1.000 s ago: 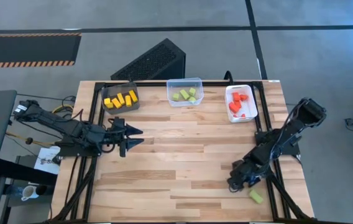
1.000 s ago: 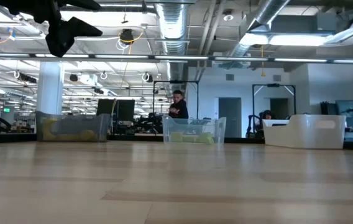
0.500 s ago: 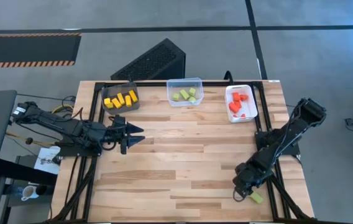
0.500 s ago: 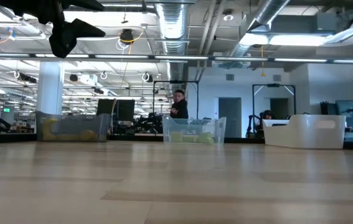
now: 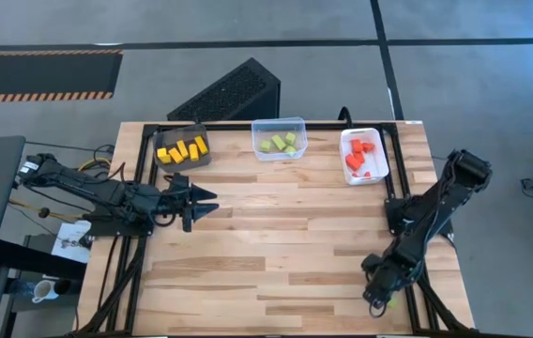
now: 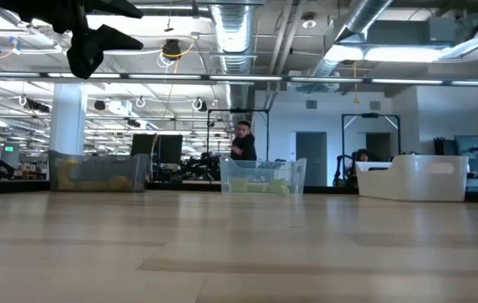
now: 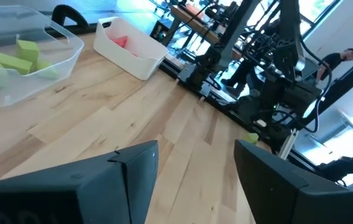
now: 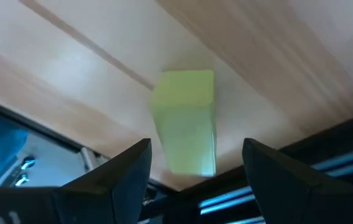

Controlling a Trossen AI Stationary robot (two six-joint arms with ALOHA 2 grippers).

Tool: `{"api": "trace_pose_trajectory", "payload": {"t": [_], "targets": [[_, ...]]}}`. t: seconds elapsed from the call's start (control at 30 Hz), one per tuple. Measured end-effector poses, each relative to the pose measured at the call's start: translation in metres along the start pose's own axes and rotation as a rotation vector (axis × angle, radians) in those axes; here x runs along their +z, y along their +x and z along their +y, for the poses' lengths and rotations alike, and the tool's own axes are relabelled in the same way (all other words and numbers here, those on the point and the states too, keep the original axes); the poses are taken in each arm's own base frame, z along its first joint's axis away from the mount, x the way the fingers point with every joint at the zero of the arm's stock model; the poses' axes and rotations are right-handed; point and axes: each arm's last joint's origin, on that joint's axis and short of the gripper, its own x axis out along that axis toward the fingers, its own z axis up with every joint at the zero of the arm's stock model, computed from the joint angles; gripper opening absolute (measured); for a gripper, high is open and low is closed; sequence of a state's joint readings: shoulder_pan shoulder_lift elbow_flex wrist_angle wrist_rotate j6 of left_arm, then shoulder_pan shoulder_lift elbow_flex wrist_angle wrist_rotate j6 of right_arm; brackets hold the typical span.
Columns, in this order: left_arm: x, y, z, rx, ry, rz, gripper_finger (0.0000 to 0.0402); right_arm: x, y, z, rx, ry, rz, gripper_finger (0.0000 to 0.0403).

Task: Sort & place blocks by color
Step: Put the green block into the transparent bin

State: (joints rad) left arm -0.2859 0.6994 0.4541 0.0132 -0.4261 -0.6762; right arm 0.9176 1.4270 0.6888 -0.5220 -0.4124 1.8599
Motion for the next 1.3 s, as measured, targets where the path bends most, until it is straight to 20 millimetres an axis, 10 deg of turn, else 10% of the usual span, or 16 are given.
{"api": "trace_pose_trajectory", "payload": {"t": [0.43, 0.67, 1.3], "targets": [[0.0, 0.0, 0.0, 0.0, -0.017, -0.001, 0.0185, 0.011, 0.033, 0.01, -0.103, -0.051, 0.033, 0.0265], [0.0, 0.0, 0.0, 0.002, -0.021, -0.005, 0.0185, 0.014, 0.015, 0.013, -0.098, -0.06, -0.013, 0.0141], [-0.008, 0.011, 0.0, 0.037, -0.12, 0.039, 0.0185, 0.076, -0.121, 0.021, 0.471, -0.162, -0.932, 0.0115]]}}
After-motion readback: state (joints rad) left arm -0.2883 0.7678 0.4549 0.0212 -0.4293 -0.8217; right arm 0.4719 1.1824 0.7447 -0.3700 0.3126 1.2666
